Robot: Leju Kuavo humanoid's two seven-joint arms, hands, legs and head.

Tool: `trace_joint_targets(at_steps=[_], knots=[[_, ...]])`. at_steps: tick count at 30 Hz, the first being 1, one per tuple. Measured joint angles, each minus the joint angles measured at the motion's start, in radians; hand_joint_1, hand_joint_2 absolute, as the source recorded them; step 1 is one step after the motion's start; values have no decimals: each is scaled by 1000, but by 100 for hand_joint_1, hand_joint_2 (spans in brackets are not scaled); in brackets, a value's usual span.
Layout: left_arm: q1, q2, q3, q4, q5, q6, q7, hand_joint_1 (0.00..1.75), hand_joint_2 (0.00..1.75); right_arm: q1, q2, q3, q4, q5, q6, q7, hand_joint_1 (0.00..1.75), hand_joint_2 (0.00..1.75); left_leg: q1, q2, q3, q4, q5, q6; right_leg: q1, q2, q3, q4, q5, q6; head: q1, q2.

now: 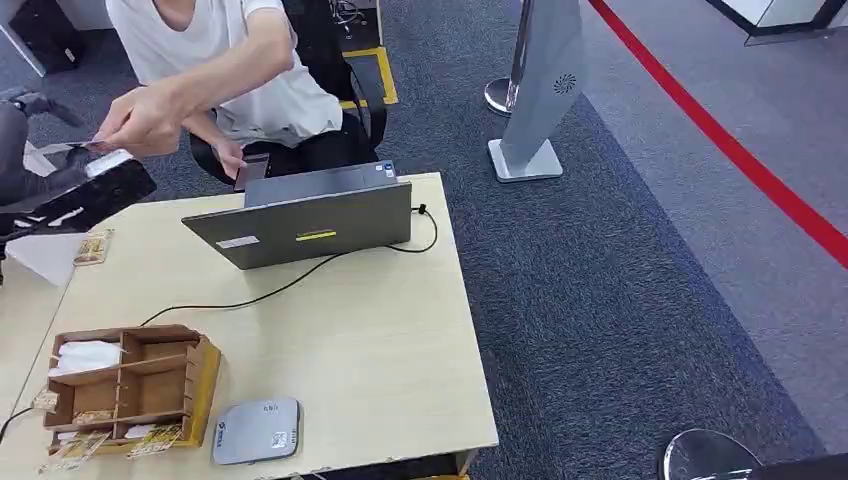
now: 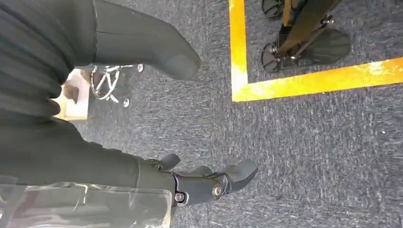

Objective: Pass the card to the sensor for recognition and then transmit it.

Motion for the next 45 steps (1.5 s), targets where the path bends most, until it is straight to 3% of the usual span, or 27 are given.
trace_joint_targets(at_steps=[10,18,22,26,29,33,41,45], knots=[[0,-48,-13,5,-190,-111,-14,175,175,-27,0,-80,-1,142,95,-78,0,175,0,-1,-1,0,0,0,0,-1,0,0,0,0,0,0],[36,-104,-11,-13,-282,-73,-42,175,175,-53,0,-134,2,212,103,-105,0,175,0,-2,-1,0,0,0,0,-2,1,0,0,0,0,0],[137,-148,10,-120,-336,10,-81,175,175,-52,0,-141,2,195,94,-93,0,175,-1,-2,-1,0,0,0,0,-2,1,0,0,0,0,0],[299,-200,25,-309,-381,120,-140,175,175,-49,0,-128,4,91,56,-28,0,175,-1,-1,-1,0,-1,1,0,-1,0,0,-1,1,1,0],[461,-227,24,-463,-400,205,-190,175,175,-47,0,-78,0,-35,21,48,0,175,-2,4,-1,0,-3,2,-1,3,-2,-1,-1,2,1,0],[637,-243,21,-594,-414,285,-226,175,175,-6,0,24,-30,-155,-4,120,0,175,-2,3,-2,0,-3,2,-1,2,-2,-1,-2,2,0,0],[889,-287,18,-672,-432,322,-222,175,175,65,5,168,-109,-273,-28,198,0,175,-1,3,-1,-1,-3,2,0,2,-2,-1,-3,1,-1,0],[933,-354,47,-658,-402,240,-222,175,175,85,8,214,-143,-303,-32,225,0,175,-1,3,-1,-1,-3,2,0,1,-2,-1,-2,1,0,0]])
